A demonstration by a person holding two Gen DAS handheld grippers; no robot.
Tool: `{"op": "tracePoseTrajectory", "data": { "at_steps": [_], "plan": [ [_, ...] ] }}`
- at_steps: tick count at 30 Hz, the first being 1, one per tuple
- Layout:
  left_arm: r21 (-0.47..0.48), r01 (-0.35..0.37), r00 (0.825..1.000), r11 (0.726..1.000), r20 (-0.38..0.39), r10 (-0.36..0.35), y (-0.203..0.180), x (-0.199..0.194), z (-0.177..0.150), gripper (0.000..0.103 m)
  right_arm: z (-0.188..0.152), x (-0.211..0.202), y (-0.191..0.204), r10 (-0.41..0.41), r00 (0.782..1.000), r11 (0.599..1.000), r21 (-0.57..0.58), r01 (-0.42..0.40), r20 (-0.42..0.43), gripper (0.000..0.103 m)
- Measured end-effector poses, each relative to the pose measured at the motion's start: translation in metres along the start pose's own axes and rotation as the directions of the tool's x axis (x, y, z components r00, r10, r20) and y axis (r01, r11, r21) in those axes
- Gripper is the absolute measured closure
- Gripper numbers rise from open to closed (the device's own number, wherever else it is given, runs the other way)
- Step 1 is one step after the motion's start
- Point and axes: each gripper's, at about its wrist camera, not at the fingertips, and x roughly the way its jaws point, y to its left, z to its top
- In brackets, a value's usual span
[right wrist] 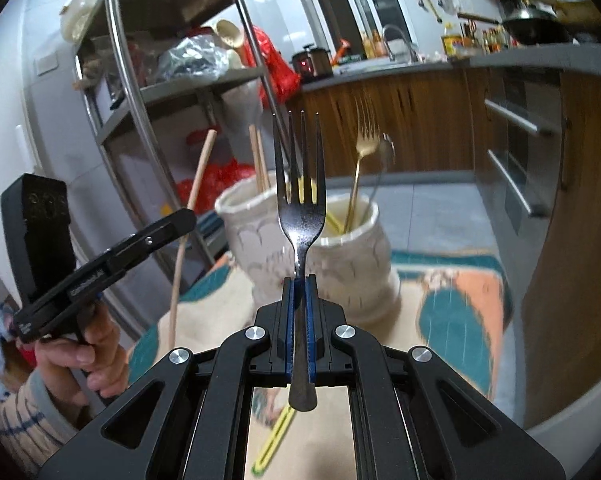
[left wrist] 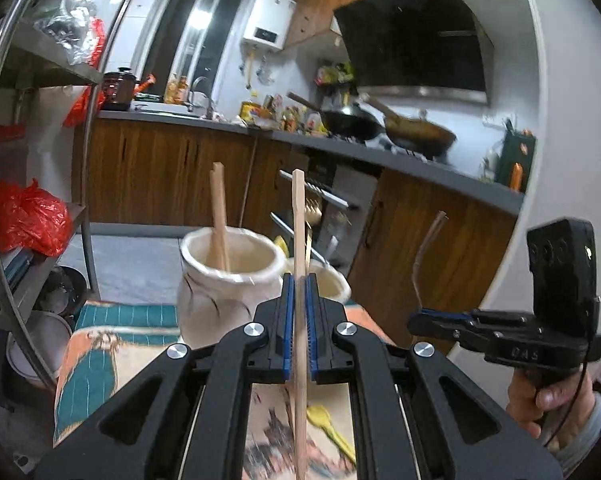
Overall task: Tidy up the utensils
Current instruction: 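Drop the silver fork into the small pot while the left tool drops its chopstick in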
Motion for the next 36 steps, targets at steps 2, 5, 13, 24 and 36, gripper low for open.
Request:
{"op": "tracePoseTrajectory", "data": {
  "at_steps": [2,5,13,24,36],
  "plan": [
    [-0.029,0.0,0.999,1.0,0.036,0.001,0.008,0.003,0.009,0.098,0.005,0.001,0.001,0.003,1.0,1.0,0.001,-0.003,0.025,0.097],
    [-0.058,0.012,0.996,0.998,0.094,-0.007,0.018,0.006,0.026,0.098,0.017,0.005,0.001,0.016,0.998,1.0,0.008,-0.017,0.066,0.097],
    [-0.066,0.011,0.972,0.998,0.235,0.004,0.029,0.024,0.06,0.098,0.053,0.01,0.007,-0.006,0.981,1.0,-0.007,0.007,0.193,0.097],
    [-0.07,-0.022,0.926,0.997,0.376,0.047,0.035,0.031,0.077,0.098,0.07,0.03,-0.002,-0.051,0.969,0.999,0.004,0.051,0.242,0.097],
    [-0.003,-0.062,0.957,0.998,0.285,0.06,0.029,0.054,0.037,0.098,0.058,0.05,0.005,-0.163,0.962,0.983,-0.05,0.178,0.218,0.097]
  ]
}}
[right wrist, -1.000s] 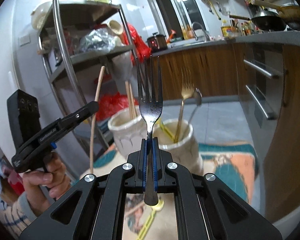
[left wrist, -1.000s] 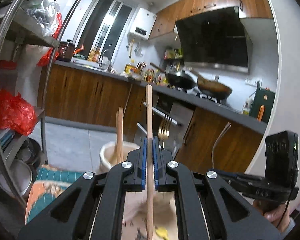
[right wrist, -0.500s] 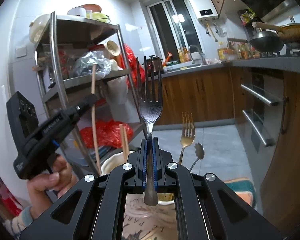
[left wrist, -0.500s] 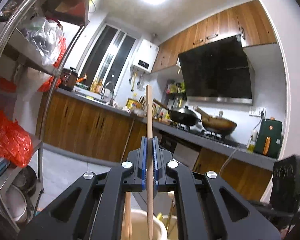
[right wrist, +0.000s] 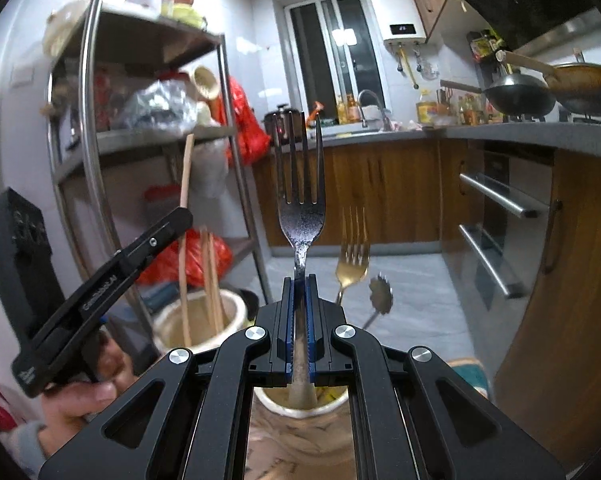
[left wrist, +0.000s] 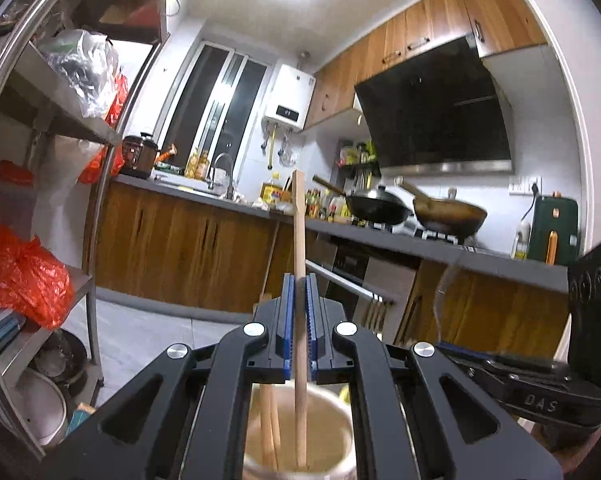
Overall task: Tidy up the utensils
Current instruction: 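Drop the silver fork into the small pot while the left tool drops its chopstick in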
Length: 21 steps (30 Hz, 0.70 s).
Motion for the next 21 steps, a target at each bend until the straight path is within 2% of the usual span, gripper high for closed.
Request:
{"op": "tracePoseTrajectory", "data": {
  "at_steps": [5,9,16,21],
  "plan": [
    [0.031,-0.024,0.998,0.999,-0.059,0.026,-0.001,-0.008,-0.017,0.098,-0.01,0.007,0.004,-0.013,0.999,1.0,-0.029,0.012,-0.047,0.097],
    [0.054,-0.048,0.996,0.997,-0.076,0.052,-0.003,-0.014,-0.021,0.098,-0.017,0.01,0.005,-0.018,0.997,0.999,-0.039,0.015,-0.078,0.097],
    [0.088,-0.084,0.982,0.993,-0.162,0.097,-0.008,-0.013,-0.027,0.098,-0.025,0.014,0.007,-0.023,0.993,0.999,-0.049,0.017,-0.112,0.097],
    [0.12,-0.096,0.974,0.988,-0.192,0.118,-0.012,-0.011,-0.03,0.098,-0.028,0.019,0.006,-0.028,0.991,0.999,-0.047,0.022,-0.133,0.097]
  ]
}}
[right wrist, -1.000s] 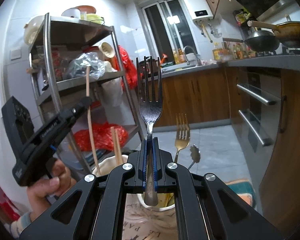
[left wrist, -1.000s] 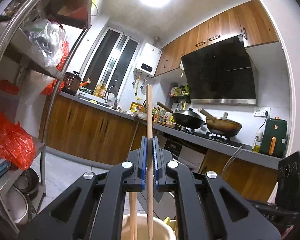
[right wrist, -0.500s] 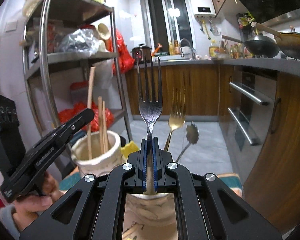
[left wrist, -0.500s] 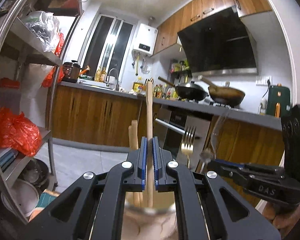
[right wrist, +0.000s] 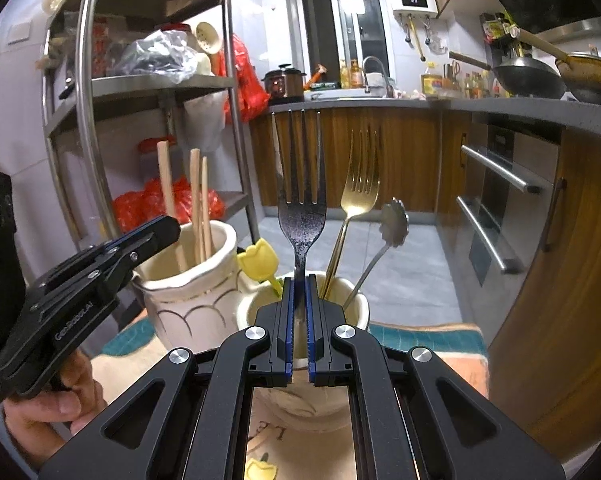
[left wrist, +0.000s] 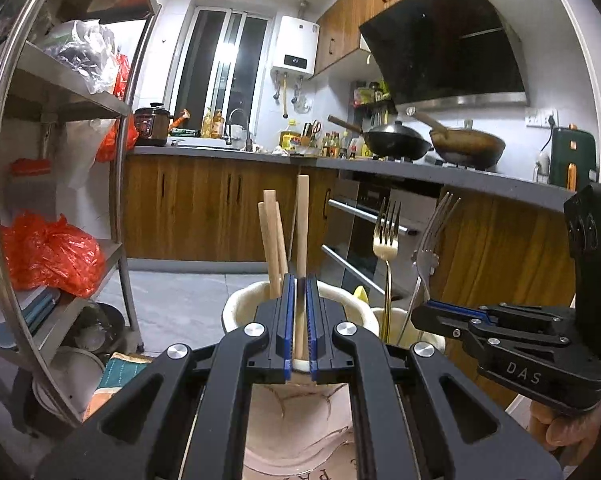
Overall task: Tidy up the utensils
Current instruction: 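Drop the silver fork into the small pot while the left tool drops its chopstick in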
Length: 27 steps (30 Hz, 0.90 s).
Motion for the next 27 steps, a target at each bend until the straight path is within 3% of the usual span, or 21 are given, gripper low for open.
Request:
{"op": "tracePoseTrajectory", "data": {
  "at_steps": [14,20,25,27],
  "plan": [
    [0.016,-0.001,1.0,1.0,-0.017,0.001,0.0,0.001,0.001,0.098,-0.007,0.013,-0.002,0.002,0.999,1.0,0.014,-0.002,-0.044,0.097],
    [0.011,-0.035,0.999,0.999,-0.019,0.035,0.005,-0.004,0.002,0.097,-0.009,0.017,-0.002,-0.009,0.998,1.0,0.017,0.01,-0.059,0.097],
    [0.006,-0.039,0.999,0.999,-0.013,0.039,0.007,-0.012,0.004,0.095,-0.008,0.017,-0.002,-0.009,0.998,1.0,0.018,0.01,-0.064,0.092],
    [-0.006,-0.038,0.999,0.999,-0.007,0.038,0.009,-0.018,0.005,0.084,-0.007,0.016,-0.002,-0.003,0.998,1.0,0.019,0.004,-0.06,0.087]
  ]
}}
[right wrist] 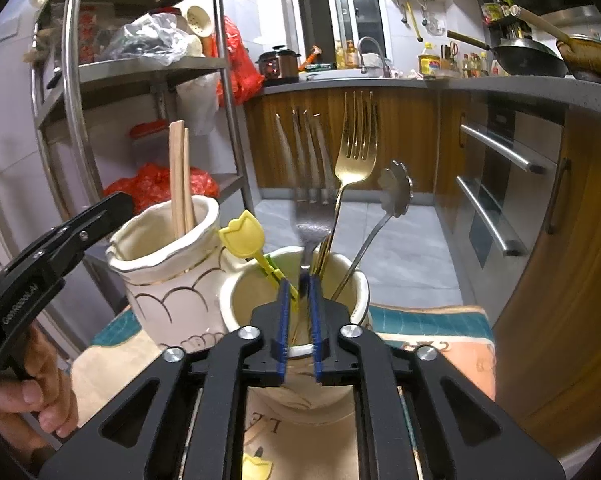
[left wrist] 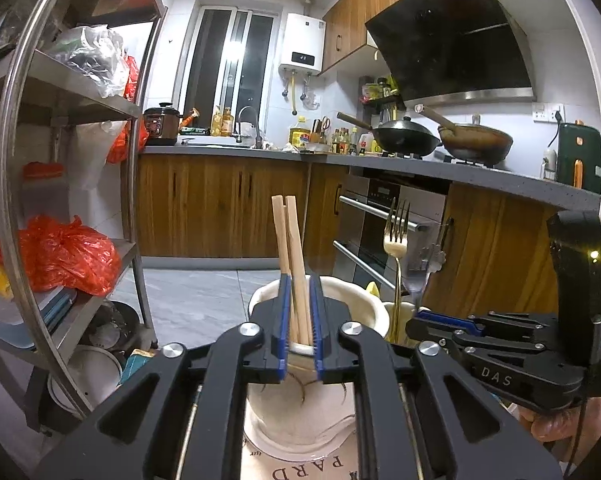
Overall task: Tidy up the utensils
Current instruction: 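Drop the silver fork into the small pot while the left tool drops its chopstick in, then withdraw both open tools back toward the yellow spoon and last chopstick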
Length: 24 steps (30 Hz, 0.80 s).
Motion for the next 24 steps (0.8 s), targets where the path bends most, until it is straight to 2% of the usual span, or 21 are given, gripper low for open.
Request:
{"op": "tracePoseTrajectory", "data": {
  "at_steps": [2,8,16,21,24],
  "plan": [
    [-0.011,-0.015,1.0,1.0,0.007,0.015,0.002,-0.006,0.001,0.072,-0.001,-0.003,0.0,0.005,1.0,1.0,-0.006,-0.005,0.007,0.083],
    [-0.016,-0.02,1.0,1.0,0.003,0.02,0.005,-0.026,-0.002,0.065,-0.004,-0.02,0.0,-0.002,1.0,1.0,-0.016,0.002,0.022,0.082],
    [-0.013,-0.028,0.997,1.0,-0.073,0.027,0.007,-0.042,-0.017,0.064,-0.024,-0.046,0.001,-0.022,1.0,0.999,-0.044,0.023,0.004,0.082],
    [0.014,0.016,0.985,1.0,-0.17,-0.014,-0.001,-0.04,-0.035,0.064,-0.043,-0.049,-0.001,0.013,0.997,1.0,-0.026,-0.015,-0.08,0.082],
    [0.006,0.059,0.972,0.998,-0.226,-0.056,-0.006,-0.04,-0.048,0.064,-0.054,-0.048,-0.001,0.05,0.99,0.999,-0.007,-0.051,-0.133,0.082]
  ]
}}
